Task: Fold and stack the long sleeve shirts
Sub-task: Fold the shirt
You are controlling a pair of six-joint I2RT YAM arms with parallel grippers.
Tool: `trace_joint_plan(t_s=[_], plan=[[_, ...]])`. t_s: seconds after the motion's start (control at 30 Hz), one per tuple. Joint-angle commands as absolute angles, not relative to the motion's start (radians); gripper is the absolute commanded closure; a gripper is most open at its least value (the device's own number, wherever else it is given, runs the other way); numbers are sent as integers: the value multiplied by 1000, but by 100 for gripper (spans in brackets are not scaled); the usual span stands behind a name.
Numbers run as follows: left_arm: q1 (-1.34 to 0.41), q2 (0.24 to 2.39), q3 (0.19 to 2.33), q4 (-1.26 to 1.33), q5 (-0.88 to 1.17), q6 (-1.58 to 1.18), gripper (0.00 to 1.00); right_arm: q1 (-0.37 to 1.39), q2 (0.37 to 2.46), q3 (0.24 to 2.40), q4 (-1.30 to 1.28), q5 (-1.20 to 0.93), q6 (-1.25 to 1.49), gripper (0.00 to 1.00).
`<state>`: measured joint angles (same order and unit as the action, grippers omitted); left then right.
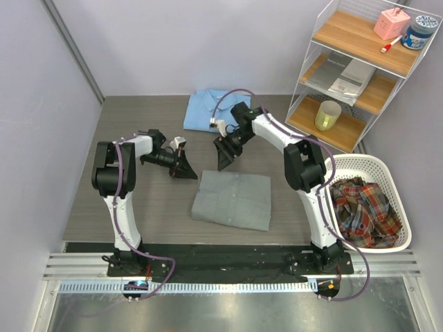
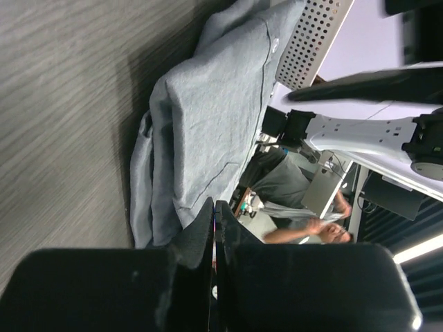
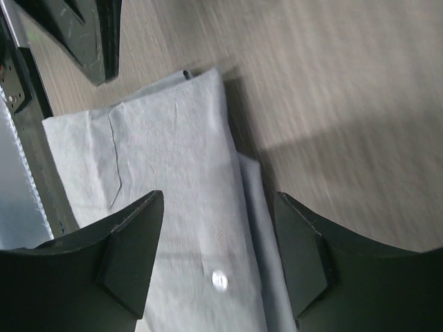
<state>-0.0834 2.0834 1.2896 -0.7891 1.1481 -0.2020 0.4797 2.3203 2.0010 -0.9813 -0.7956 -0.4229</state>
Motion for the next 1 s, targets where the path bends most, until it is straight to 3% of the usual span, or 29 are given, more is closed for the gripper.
trace_joint_plan(t_s=[0.0, 0.1, 0.23, 0.4, 0.73, 0.8, 0.97], plan=[[-103, 2089, 1289, -709, 1151, -265, 100, 517, 2356, 2052, -953, -845, -422, 29], [-104, 2095, 1278, -696, 1080, -281, 100, 537, 2370, 2048, -928, -845, -419, 22], [-106, 2111, 1276, -693, 1017, -294, 100, 552, 2391, 2059, -900, -847, -411, 22], [-106, 2141, 1292, -692, 983, -299, 100, 566, 2422, 2078, -885, -873, -407, 33], [-106, 2135, 1302, -686, 1019, -288, 100, 588, 2468, 2095, -876, -891, -394, 37], [-104, 2093, 1282, -655, 1022, -308, 100, 588, 2473, 2098, -871, -890, -394, 42], [-113, 2051, 1275, -586, 1028, -362, 100, 588, 2476, 2097, -871, -879, -405, 65]])
